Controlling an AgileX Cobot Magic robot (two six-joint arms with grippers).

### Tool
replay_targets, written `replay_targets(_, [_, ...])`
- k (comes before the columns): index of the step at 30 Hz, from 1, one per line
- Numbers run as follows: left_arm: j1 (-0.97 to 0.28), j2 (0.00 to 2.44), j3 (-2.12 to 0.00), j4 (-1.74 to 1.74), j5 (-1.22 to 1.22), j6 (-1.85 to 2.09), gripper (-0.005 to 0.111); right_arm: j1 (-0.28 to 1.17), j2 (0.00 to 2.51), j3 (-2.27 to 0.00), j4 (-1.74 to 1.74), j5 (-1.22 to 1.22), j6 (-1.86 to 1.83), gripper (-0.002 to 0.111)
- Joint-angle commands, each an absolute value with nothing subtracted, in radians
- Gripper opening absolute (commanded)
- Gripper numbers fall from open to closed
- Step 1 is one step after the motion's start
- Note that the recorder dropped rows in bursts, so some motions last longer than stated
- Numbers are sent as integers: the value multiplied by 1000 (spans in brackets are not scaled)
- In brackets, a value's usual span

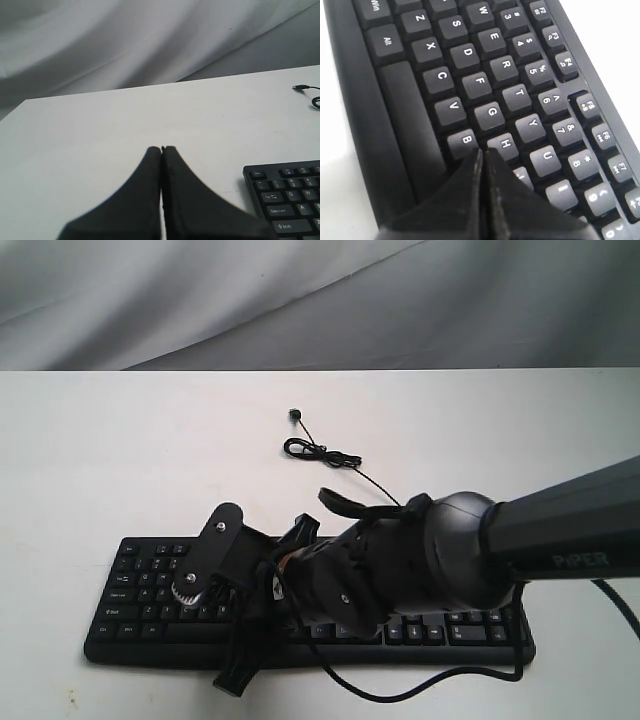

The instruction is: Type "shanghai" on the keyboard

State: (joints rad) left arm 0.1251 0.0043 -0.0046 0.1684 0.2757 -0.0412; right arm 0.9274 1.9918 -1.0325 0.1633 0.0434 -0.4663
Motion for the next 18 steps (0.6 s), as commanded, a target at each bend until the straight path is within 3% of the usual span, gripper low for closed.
replay_targets(1, [118,0,0,167,266,-46,0,928,1960,-1037,165,37,-462,0])
replay_targets(10, [118,0,0,167,266,-46,0,918,2030,-1200,110,136,-462,0])
replay_targets(18, [118,0,0,167,266,-46,0,918,2051,-1212,108,142,-462,0])
